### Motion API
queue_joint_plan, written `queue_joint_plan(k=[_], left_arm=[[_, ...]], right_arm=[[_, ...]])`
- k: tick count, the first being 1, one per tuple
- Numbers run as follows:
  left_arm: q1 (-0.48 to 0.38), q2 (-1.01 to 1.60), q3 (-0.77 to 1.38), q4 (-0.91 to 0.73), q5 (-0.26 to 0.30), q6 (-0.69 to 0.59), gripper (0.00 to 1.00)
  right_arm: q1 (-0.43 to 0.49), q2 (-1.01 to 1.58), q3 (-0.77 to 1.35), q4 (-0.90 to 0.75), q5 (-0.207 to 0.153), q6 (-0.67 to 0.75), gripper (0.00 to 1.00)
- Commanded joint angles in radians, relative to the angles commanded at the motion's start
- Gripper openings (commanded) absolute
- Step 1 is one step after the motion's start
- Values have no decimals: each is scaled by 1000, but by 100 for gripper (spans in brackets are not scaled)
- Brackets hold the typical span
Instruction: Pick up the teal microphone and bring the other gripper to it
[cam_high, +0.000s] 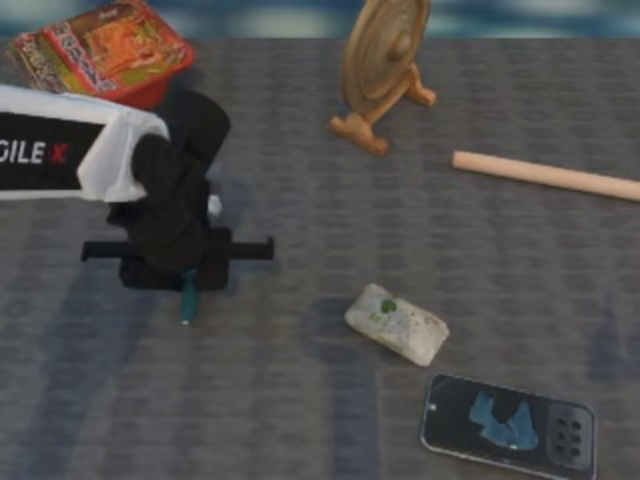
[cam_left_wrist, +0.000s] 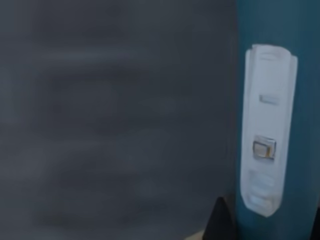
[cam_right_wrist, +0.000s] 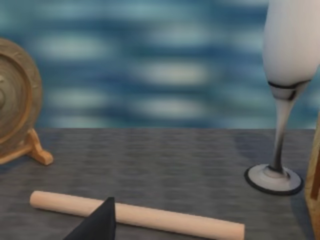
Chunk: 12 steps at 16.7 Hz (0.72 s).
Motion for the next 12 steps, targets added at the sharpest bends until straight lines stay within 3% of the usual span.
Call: queue_joint_plan(k=[5, 12], left_arm=[[8, -63, -69, 291, 102, 76, 0], [26, -209, -243, 919, 306, 230, 0]], right_arm=[[0, 0, 0, 0, 0, 0, 100], [0, 0, 0, 0, 0, 0, 100]])
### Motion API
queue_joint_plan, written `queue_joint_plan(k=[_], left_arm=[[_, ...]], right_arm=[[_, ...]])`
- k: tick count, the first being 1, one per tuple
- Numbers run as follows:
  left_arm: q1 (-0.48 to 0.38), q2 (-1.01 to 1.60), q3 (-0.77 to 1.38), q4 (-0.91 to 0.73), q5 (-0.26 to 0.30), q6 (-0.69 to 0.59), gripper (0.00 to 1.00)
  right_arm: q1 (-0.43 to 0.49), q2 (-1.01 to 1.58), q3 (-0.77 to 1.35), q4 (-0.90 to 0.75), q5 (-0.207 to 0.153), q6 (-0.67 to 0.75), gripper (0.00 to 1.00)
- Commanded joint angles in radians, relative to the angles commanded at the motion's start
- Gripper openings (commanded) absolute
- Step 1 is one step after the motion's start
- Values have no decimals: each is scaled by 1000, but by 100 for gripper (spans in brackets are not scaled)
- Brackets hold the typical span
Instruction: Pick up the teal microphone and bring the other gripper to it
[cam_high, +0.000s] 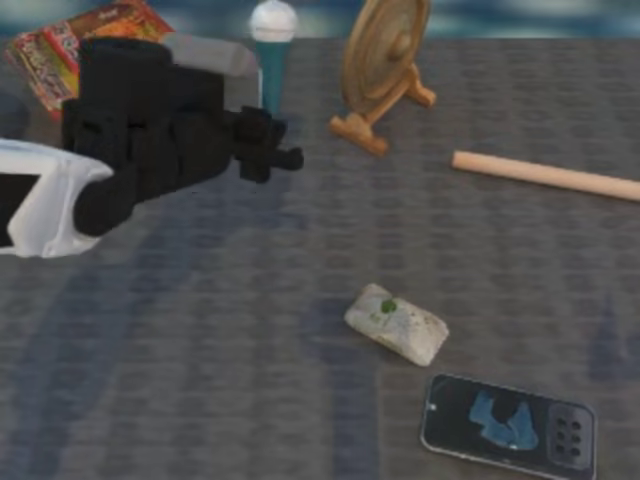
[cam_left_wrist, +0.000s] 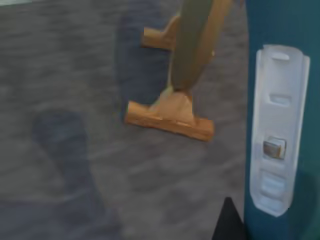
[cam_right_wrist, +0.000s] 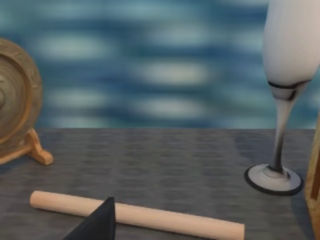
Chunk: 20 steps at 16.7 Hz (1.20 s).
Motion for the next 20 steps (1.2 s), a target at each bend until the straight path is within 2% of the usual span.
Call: queue_joint_plan(k=[3, 6, 8, 12, 15, 17, 20], left_arm=[[8, -73, -67, 234, 79, 62, 0], [15, -137, -113, 382, 136, 110, 0], [18, -163, -128, 428, 155, 126, 0], [19, -167, -130, 435, 157, 129, 0], [-2, -163, -130, 445, 138, 125, 0], [-50, -164, -144, 482, 84, 112, 0], [-152, -166, -179, 555, -30, 81, 0]], right_arm=[[0, 0, 0, 0, 0, 0, 100], [0, 0, 0, 0, 0, 0, 100], [0, 0, 0, 0, 0, 0, 100], [0, 0, 0, 0, 0, 0, 100], [0, 0, 0, 0, 0, 0, 100], [0, 0, 0, 0, 0, 0, 100], [0, 0, 0, 0, 0, 0, 100]])
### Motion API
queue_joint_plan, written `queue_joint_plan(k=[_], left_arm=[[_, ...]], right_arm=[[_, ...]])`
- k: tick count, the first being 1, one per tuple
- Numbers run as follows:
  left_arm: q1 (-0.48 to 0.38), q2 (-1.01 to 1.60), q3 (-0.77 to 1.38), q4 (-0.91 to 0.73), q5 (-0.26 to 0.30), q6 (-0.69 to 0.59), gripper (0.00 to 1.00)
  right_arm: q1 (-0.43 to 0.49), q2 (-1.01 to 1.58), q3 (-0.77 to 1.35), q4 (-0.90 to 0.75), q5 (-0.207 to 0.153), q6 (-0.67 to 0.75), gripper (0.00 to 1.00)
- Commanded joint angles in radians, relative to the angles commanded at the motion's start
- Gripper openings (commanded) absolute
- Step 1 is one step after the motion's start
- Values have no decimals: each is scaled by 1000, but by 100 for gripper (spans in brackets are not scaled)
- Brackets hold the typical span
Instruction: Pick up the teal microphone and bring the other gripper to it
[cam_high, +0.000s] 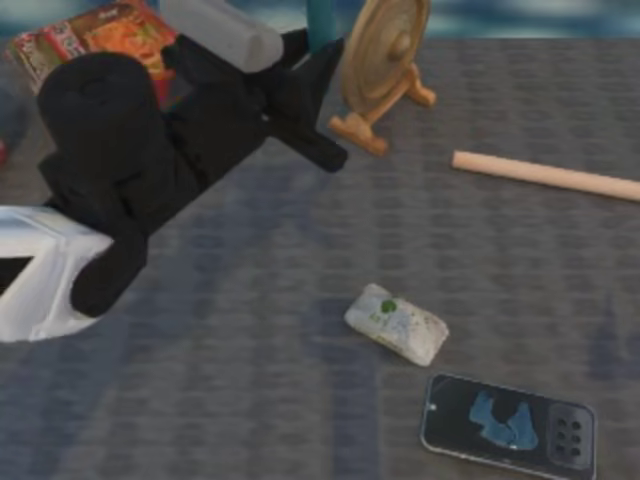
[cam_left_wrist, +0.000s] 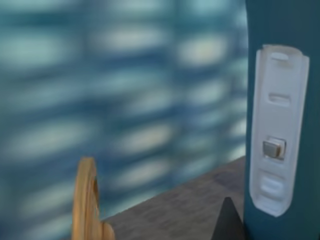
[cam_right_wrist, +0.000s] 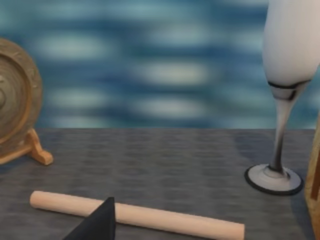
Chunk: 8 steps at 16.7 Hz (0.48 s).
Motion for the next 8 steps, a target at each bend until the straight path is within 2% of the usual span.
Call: queue_joint_plan(k=[3, 8], left_arm=[[-80, -8, -26, 57, -83, -24, 0], [-86, -6, -26, 62, -89, -26, 0]], right_arm=[[0, 0, 0, 0, 0, 0, 100], [0, 0, 0, 0, 0, 0, 100]])
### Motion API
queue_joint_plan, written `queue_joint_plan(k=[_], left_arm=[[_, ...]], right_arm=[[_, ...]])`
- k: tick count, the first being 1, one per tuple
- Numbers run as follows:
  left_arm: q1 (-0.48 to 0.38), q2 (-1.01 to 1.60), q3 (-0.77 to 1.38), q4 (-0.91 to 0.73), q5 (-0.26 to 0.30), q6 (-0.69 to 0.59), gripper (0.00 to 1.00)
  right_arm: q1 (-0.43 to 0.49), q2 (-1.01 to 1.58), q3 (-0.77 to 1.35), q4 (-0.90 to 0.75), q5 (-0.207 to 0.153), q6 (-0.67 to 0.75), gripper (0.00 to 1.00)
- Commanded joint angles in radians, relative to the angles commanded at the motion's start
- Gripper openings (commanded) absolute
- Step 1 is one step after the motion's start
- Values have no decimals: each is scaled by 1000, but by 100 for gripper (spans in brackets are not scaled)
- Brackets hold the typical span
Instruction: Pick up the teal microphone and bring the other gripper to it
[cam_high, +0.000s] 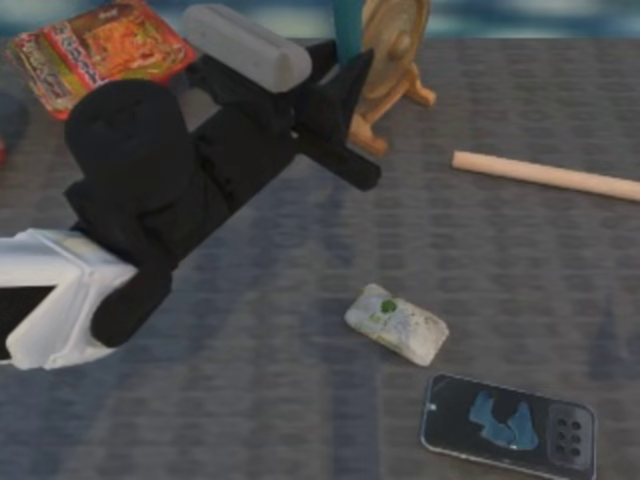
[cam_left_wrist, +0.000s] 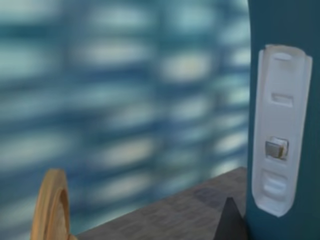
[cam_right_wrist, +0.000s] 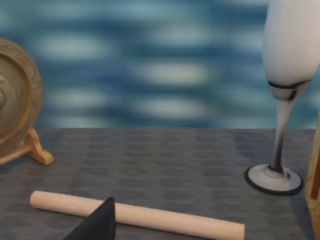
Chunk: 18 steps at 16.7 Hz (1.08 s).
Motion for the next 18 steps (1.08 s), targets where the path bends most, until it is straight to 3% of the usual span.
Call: queue_joint_plan(k=[9, 13, 18], left_arm=[[-3, -3, -3, 2, -3, -1, 0], [-3, -3, -3, 2, -3, -1, 0], [-3, -3, -3, 2, -3, -1, 0]], right_arm=[[22, 35, 25, 14, -12, -2, 100], [118, 228, 147, 82, -62, -11, 100], [290, 628, 390, 229, -152, -25, 100]])
